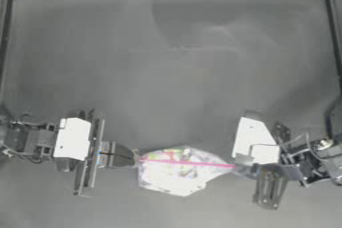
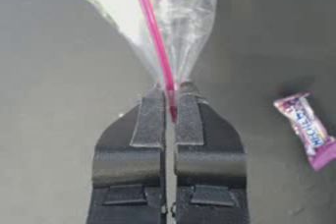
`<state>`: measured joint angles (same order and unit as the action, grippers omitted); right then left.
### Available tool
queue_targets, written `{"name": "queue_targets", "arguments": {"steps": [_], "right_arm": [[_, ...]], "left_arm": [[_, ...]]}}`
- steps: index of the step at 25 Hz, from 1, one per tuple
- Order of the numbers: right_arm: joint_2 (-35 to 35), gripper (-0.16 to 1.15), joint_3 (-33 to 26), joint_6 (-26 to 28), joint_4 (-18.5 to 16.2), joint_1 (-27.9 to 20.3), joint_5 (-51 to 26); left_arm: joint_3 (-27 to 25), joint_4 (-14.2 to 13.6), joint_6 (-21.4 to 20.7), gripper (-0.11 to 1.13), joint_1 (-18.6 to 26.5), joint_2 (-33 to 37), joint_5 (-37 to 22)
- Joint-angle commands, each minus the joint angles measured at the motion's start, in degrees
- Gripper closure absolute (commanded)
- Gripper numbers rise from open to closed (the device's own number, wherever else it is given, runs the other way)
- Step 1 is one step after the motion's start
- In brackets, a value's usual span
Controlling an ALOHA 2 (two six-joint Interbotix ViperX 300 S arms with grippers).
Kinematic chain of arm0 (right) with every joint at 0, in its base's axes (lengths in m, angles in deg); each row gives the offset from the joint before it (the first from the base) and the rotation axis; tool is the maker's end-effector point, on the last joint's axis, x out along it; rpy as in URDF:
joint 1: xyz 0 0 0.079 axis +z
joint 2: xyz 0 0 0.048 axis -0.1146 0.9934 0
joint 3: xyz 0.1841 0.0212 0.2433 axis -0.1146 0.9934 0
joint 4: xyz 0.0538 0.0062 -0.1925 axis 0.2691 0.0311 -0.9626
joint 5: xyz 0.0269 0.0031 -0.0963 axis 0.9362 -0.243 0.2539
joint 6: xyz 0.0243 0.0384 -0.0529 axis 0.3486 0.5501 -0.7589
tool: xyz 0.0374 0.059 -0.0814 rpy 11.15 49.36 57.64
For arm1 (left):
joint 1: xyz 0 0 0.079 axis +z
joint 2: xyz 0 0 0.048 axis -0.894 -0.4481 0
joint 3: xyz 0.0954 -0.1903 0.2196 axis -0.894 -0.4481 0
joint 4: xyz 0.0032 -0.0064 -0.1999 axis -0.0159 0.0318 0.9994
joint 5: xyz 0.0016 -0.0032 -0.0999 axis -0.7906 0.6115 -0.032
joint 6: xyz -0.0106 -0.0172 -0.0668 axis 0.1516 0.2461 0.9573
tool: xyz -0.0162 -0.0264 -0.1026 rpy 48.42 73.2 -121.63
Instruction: Put candy in bag
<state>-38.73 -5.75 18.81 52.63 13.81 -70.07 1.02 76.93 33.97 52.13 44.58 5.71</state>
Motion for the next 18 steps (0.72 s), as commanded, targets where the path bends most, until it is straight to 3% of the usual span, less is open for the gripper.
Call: {"name": "queue_targets", "arguments": {"steps": [1, 8, 18], "right_arm": [[-2.3, 0.93, -1.1, 0.7, -1.5, 0.5, -0.3], [-4.9, 0.93, -3.2, 0.9, -6.6, -0.6, -0.6], [-7.4, 0.93, -6.2, -2.5, -9.4, -3.5, -3.3]], "left_arm": [[0.8, 0.0, -0.2, 0.89, 0.6, 1.9, 0.1], [0.9, -0.4, -1.3, 0.89, 1.9, 3.9, -0.4], [1.2, -0.4, -4.4, 0.89, 5.3, 7.4, -3.3]]}}
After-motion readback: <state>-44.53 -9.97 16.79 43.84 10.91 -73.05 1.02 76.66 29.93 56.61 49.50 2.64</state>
